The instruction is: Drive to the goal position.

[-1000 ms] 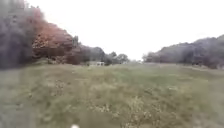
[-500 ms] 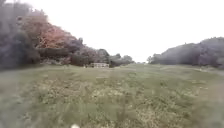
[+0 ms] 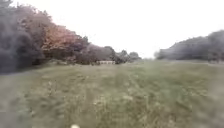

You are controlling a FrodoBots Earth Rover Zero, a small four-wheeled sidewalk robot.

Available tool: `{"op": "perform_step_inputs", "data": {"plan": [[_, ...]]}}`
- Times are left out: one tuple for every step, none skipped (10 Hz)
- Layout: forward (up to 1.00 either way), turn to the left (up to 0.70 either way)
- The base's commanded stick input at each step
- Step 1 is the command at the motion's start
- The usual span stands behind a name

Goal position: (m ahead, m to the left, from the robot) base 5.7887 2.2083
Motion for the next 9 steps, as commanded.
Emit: {"op": "perform_step_inputs", "data": {"plan": [[0.93,0.0],[1.0,0.0],[1.0,0.0],[1.0,0.0],[1.0,-0.33],[1.0,-0.37],[1.0,-0.4],[1.0,-0.4],[1.0,-0.39]]}}
